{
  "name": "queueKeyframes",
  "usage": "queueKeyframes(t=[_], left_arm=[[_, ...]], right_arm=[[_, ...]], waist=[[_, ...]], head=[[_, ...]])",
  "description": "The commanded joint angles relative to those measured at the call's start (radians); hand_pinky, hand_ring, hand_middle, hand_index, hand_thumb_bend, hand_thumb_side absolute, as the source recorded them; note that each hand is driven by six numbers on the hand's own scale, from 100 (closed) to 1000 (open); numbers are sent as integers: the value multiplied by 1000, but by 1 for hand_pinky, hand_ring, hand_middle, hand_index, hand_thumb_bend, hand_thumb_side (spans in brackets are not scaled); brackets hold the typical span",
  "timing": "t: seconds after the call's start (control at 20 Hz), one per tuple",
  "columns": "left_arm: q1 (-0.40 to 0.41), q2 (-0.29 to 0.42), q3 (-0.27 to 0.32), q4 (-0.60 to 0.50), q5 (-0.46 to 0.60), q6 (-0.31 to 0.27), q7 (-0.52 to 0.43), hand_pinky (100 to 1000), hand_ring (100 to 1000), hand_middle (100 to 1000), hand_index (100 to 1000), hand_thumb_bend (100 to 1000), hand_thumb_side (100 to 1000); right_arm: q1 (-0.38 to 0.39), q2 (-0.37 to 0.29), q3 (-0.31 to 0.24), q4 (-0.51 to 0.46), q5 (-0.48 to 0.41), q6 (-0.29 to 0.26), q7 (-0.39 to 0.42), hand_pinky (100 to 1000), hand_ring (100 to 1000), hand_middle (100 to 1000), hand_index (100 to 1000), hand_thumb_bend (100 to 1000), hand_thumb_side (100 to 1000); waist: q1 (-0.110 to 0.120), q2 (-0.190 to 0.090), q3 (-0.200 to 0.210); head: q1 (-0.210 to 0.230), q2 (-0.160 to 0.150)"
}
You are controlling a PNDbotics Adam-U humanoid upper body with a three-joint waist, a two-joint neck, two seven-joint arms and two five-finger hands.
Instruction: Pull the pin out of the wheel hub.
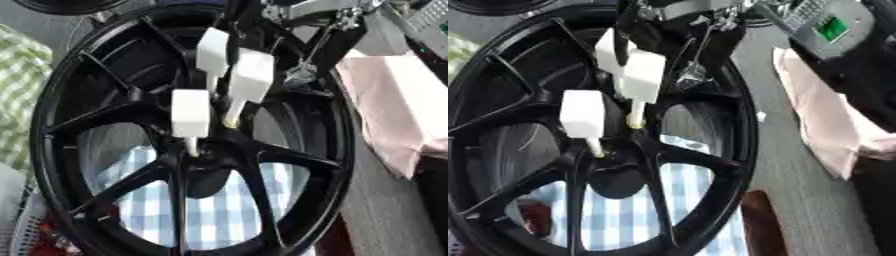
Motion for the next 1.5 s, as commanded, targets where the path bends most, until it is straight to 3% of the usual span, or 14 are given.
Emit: queueKeyframes(t=[0.05, 0.85, 1.5], left_arm=[[-1, 15, 14, -17, -1, 0, 4, 673, 614, 609, 730, 504, 640], [-1, 19, 13, -17, -5, 0, 4, 672, 613, 609, 730, 501, 639], [7, 24, 16, -16, -9, 0, 6, 672, 612, 609, 730, 502, 637]], right_arm=[[-17, -28, -29, -21, -12, 5, 2, 821, 468, 409, 496, 392, 100], [-17, -52, -73, -40, -22, 23, 5, 816, 456, 393, 477, 387, 112], [-13, -81, -127, -36, -53, 46, 16, 812, 450, 386, 469, 401, 120]], waist=[[3, -34, 0], [1, -42, -2], [-5, -55, -11]], head=[[-3, -8], [-3, -21], [11, 0]])
